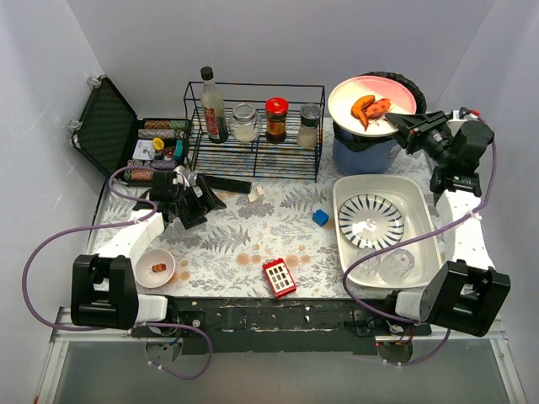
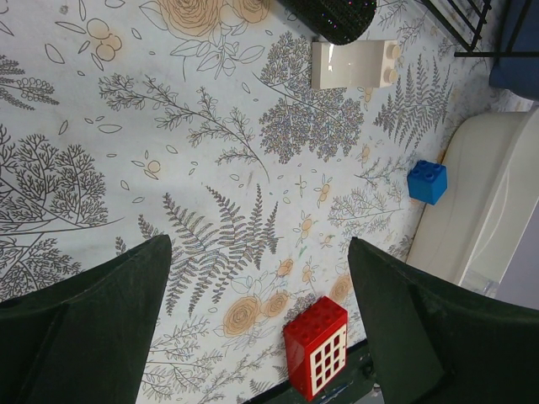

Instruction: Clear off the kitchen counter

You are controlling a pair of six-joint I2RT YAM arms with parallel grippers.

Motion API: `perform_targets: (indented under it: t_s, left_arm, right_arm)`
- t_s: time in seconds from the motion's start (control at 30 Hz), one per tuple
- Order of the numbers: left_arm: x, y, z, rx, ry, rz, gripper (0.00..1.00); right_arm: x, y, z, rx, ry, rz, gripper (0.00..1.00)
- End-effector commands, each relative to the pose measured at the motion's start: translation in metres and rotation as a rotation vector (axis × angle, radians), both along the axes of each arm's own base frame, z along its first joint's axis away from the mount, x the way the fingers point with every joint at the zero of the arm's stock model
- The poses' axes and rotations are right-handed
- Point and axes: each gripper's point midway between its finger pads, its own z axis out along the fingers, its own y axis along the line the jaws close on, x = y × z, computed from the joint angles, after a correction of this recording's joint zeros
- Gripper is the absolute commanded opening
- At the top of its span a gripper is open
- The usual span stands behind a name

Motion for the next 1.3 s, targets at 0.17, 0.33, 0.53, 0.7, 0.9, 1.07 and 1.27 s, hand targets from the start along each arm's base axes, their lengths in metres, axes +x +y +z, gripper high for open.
perform_targets:
  t_s: [0.17, 0.33, 0.53, 0.7, 0.9, 1.07, 1.27]
  left_arm:
    - [0.002, 0.001, 0.012, -0.005, -0.044, -0.012, 0.86]
    - [0.003, 0.000, 0.009, -0.008, -0.033, -0.017, 0.86]
    - [0.005, 0.000, 0.006, -0.003, -0.026, -0.018, 0.86]
    - [0.006, 0.000, 0.005, -0.005, -0.022, -0.017, 0.86]
    - [0.007, -0.001, 0.002, -0.010, -0.015, -0.023, 0.86]
    - [0.007, -0.002, 0.002, -0.013, -0.011, -0.024, 0.86]
    - [0.007, -0.002, 0.002, -0.017, -0.011, -0.025, 0.87]
  right_arm:
    - [0.016, -0.050, 0.097, -0.153, -0.311, -0.229, 0.01]
    - [0.037, -0.071, 0.089, -0.273, -0.294, -0.318, 0.01]
    - [0.061, -0.095, 0.090, -0.407, -0.319, -0.407, 0.01]
    - [0.073, -0.109, 0.099, -0.555, -0.342, -0.461, 0.01]
    - [0.074, -0.120, 0.109, -0.692, -0.386, -0.515, 0.01]
    - [0.069, -0.123, 0.121, -0.793, -0.438, -0.551, 0.01]
    - [0.063, -0.128, 0.135, -0.931, -0.470, -0.613, 0.01]
